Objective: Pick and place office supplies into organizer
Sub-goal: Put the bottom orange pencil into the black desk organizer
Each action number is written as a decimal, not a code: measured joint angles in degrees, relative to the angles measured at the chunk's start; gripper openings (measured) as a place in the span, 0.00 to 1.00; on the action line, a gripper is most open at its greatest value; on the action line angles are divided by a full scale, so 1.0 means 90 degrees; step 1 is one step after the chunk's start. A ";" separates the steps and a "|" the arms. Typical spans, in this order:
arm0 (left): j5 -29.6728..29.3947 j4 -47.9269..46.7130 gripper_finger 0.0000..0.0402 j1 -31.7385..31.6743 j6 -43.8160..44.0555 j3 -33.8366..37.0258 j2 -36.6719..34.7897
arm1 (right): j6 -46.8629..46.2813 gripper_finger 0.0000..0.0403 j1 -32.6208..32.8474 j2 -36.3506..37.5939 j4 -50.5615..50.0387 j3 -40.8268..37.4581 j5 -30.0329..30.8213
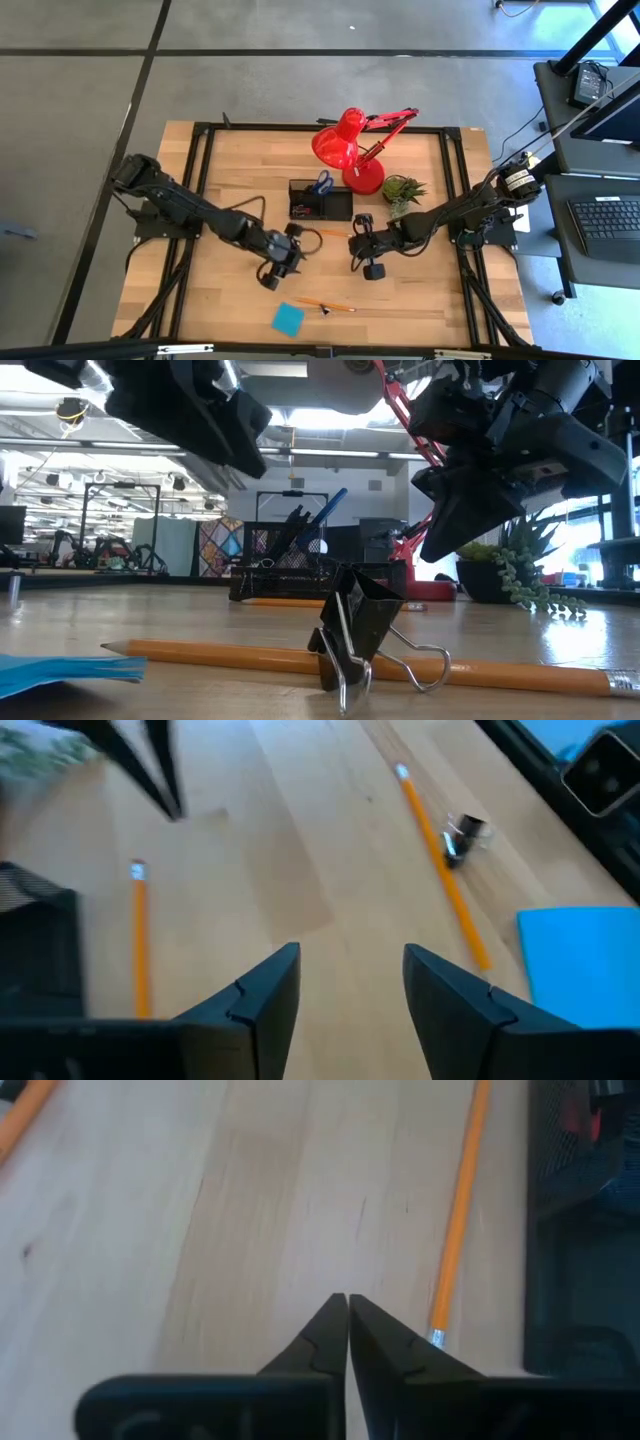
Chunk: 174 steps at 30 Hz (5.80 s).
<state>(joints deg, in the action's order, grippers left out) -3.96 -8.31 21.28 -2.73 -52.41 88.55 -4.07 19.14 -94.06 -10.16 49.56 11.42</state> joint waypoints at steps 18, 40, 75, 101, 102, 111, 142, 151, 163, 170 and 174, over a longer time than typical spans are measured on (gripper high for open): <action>0.0174 -0.1683 0.42 0.1102 0.1288 -0.2148 0.2089 | -0.0642 0.05 0.0005 0.0007 0.0308 0.0002 0.0002; -0.0188 -0.1946 0.39 0.1103 0.2388 -0.2394 0.2987 | -0.0879 0.05 0.0005 0.0007 0.0542 0.0005 0.0000; 0.0350 -0.2111 0.01 0.0424 0.3459 -0.2255 0.3004 | -0.5105 0.05 0.2531 0.0015 0.2464 -0.1649 0.3825; 0.0237 -0.2052 0.01 -0.0437 0.2819 -0.2248 0.3004 | -0.2689 0.23 0.2545 0.0012 0.3926 -0.2205 0.3587; 0.0240 -0.2052 0.01 -0.0437 0.2786 -0.2248 0.3004 | -0.2676 0.27 0.2545 0.0012 0.3871 -0.2205 0.3613; 0.0258 -0.2052 0.01 -0.0440 0.2667 -0.2248 0.3004 | -0.2198 0.47 0.2518 0.0012 0.3853 -0.2205 0.3576; 0.0447 -0.2053 0.01 -0.0464 0.2553 -0.2246 0.3004 | -0.1839 0.54 0.2222 -0.1303 0.5141 -0.2205 0.3249; 0.0575 -0.2053 0.01 -0.0464 0.2551 -0.2246 0.3004 | -0.2213 0.53 0.1837 -0.1713 0.5418 -0.2184 0.2493; 0.0580 -0.2053 0.01 -0.0464 0.2570 -0.2246 0.3004 | -0.2185 0.40 0.1730 -0.1878 0.5491 -0.2174 0.2275; 0.0596 -0.2265 0.01 -0.0457 0.2959 -0.2250 0.2993 | -0.2186 0.39 0.1729 -0.1880 0.5480 -0.2176 0.2244; 0.0598 -0.2383 0.01 -0.0444 0.3073 -0.2255 0.2987 | -0.2188 0.39 0.1729 -0.1880 0.5477 -0.2178 0.2245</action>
<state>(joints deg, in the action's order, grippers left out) 1.42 -29.76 17.28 24.93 -72.71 115.44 -23.77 34.70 -110.98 39.13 29.95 31.62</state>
